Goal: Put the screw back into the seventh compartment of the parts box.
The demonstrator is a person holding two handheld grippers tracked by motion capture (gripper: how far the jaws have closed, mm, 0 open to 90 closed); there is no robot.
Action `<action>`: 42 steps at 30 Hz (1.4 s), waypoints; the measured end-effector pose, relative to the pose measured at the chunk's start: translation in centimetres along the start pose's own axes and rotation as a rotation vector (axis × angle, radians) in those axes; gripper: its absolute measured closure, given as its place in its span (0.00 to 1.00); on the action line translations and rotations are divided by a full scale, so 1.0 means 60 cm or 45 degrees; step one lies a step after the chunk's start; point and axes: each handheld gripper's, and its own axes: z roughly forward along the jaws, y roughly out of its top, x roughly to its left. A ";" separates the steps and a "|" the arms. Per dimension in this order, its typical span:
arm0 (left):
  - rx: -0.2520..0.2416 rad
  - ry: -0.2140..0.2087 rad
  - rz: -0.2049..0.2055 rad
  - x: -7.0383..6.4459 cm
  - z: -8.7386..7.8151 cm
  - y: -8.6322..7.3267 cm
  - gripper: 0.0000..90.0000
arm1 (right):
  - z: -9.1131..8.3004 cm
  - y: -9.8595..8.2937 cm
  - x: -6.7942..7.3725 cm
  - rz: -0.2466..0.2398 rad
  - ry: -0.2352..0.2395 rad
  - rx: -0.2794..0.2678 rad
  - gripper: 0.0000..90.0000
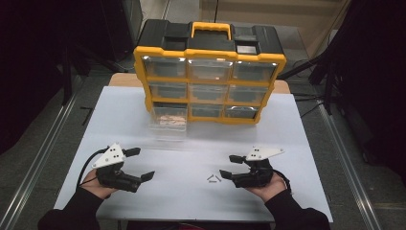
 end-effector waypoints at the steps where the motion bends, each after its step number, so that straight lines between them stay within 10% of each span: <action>1: -0.002 -0.001 -0.002 0.000 0.000 0.000 0.06 | 0.002 0.000 0.000 -0.004 -0.007 0.002 0.37; 42: 0.016 -0.006 0.019 -0.002 0.001 -0.001 0.06 | 0.064 -0.010 0.010 -0.039 -0.006 0.295 0.70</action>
